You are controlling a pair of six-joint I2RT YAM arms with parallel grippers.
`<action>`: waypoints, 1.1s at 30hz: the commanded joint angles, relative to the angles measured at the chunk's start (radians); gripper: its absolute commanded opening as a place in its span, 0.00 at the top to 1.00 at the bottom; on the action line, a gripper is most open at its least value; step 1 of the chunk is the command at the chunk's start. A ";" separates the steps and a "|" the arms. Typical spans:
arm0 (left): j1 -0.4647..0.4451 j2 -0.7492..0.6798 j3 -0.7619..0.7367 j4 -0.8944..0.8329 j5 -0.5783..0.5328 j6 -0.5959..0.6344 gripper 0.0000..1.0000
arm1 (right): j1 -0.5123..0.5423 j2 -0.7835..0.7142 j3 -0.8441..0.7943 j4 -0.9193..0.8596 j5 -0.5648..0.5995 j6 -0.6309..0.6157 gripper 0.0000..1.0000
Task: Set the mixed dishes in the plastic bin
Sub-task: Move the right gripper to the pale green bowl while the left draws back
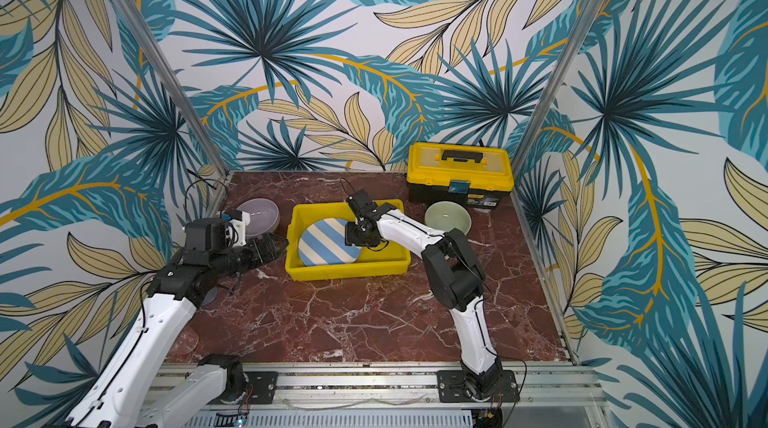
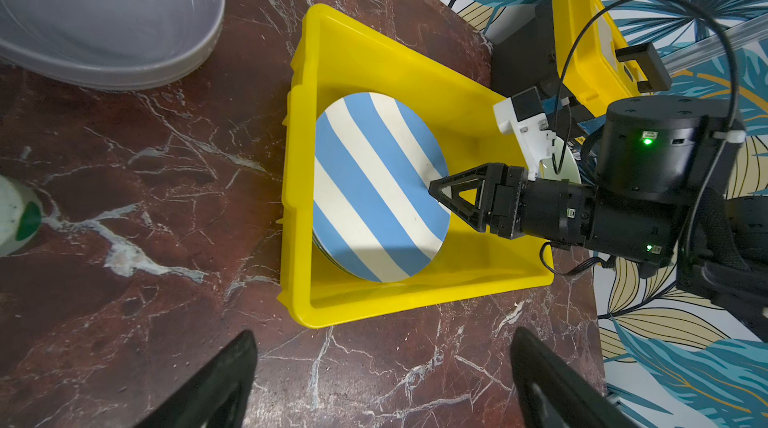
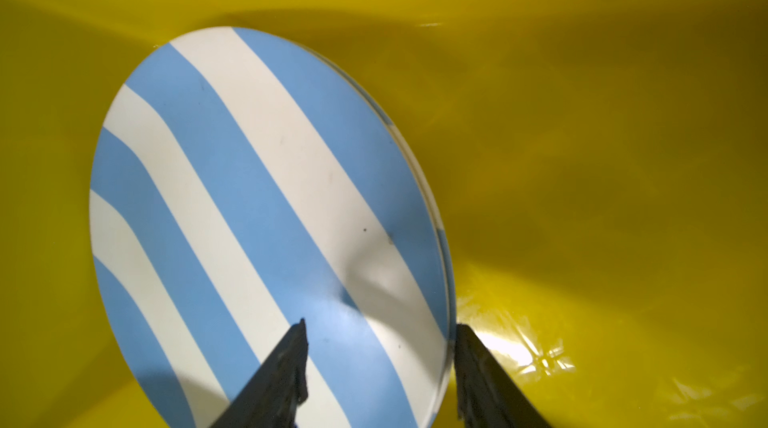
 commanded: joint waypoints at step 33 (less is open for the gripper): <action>0.077 0.293 0.131 0.051 -0.061 0.002 0.19 | -0.061 -0.503 -0.209 -0.164 0.246 -0.122 0.40</action>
